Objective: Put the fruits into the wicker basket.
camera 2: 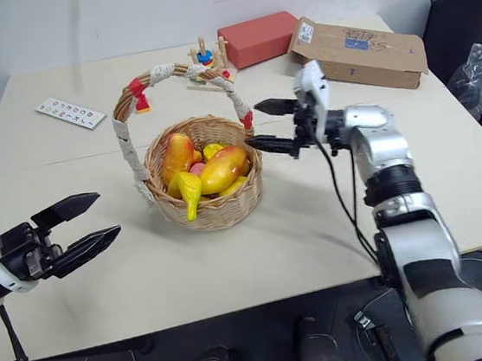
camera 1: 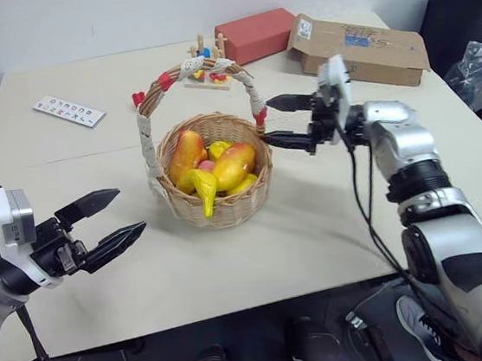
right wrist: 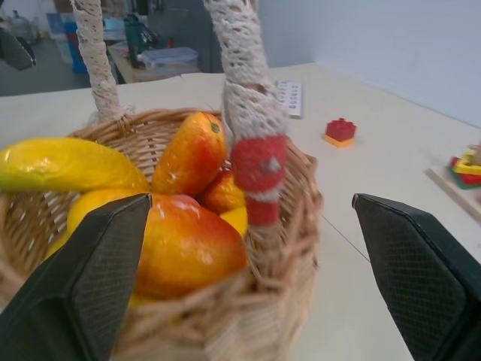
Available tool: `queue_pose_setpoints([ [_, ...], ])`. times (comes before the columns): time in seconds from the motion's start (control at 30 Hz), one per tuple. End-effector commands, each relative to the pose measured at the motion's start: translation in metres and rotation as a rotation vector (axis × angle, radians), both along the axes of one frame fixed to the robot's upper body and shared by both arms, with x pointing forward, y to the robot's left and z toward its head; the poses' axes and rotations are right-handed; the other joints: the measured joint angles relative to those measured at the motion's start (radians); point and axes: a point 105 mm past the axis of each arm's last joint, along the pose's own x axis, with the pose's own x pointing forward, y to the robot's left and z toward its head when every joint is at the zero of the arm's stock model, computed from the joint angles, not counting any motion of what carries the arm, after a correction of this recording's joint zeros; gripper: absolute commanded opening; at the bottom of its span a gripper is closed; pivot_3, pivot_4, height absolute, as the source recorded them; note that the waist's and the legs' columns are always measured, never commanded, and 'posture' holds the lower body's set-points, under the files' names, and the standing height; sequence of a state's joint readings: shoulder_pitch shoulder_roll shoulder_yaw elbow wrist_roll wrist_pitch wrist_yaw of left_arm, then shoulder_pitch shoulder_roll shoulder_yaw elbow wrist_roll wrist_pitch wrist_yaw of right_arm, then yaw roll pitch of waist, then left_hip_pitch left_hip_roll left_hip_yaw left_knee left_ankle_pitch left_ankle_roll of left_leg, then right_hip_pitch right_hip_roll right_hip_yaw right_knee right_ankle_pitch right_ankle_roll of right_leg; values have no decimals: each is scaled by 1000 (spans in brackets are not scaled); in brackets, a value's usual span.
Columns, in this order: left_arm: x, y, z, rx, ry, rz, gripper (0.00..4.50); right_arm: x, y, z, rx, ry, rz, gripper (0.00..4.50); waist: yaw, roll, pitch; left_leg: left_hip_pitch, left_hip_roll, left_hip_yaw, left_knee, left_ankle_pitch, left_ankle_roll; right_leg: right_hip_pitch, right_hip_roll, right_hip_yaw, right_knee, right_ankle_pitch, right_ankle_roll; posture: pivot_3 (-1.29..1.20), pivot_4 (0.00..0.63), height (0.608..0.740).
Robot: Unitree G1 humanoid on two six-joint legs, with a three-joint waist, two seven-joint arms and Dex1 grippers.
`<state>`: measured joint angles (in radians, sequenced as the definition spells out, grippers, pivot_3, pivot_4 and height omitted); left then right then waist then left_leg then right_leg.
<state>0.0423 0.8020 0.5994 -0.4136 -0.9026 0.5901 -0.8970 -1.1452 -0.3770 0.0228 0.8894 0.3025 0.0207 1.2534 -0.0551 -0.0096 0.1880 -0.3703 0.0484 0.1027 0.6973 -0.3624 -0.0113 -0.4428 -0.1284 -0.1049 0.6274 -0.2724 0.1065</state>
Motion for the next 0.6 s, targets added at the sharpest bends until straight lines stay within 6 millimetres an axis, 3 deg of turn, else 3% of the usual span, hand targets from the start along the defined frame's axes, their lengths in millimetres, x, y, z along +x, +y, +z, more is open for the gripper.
queue_pose_setpoints([
  [0.03, -2, -1, 5, 0, -27, -4, 4500, 10, 5, 14, 28, -37, -56, 4293, 1, 0, 0, 0, 0, 0, 0, 0, 0, 0, 0, 0, 0, 0, 0, 0, 150, 740],
  [0.2, -3, 0, 6, 0, -32, 5, 4500, 7, 12, 20, 70, -36, -11, 2956, 0, 0, 0, 0, 0, -1, 0, 0, 0, 0, 0, 0, 0, 0, 0, 0, 150, 740],
  [0.47, 2, -7, 5, -21, -37, -14, 4500, 0, -22, 27, 167, -57, -59, 259, 3, 0, 0, 0, 0, -1, 0, 0, 0, 0, 0, 0, 1, 0, 0, 0, 150, 740],
  [0.6, 8, -11, 5, -25, -37, -35, 4500, -12, -60, 38, 199, -87, -121, 195, 16, 0, 0, -1, -1, -2, 1, 0, 0, 0, -1, 0, 0, 0, 0, 0, 150, 740],
])
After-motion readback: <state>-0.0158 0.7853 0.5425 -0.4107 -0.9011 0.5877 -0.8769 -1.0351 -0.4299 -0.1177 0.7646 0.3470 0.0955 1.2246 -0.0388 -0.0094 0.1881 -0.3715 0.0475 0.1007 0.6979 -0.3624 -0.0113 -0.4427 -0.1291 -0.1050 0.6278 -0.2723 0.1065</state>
